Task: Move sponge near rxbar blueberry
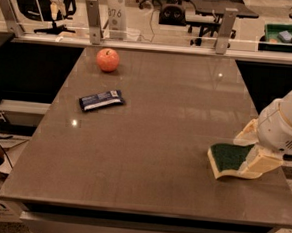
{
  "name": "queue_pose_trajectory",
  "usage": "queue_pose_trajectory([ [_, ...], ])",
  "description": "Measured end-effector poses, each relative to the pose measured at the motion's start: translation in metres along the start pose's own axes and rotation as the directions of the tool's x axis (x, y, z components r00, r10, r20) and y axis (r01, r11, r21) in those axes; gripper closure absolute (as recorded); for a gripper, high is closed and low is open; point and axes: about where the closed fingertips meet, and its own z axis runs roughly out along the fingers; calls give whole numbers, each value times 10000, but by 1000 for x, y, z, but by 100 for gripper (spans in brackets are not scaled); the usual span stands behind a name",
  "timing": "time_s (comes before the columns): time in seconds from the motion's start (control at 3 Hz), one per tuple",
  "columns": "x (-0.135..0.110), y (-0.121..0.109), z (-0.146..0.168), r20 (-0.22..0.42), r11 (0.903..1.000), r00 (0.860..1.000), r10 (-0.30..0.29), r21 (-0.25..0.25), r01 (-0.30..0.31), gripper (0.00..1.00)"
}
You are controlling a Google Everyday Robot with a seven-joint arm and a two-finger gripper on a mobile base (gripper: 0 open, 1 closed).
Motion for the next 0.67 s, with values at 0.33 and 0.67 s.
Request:
queue_pose_trajectory([
  [0.33, -12, -14, -8, -88, 9996, 9998, -176, 209, 178, 85],
  [0.67, -33, -36, -13, -28, 9985, 9994, -349, 414, 350, 100],
])
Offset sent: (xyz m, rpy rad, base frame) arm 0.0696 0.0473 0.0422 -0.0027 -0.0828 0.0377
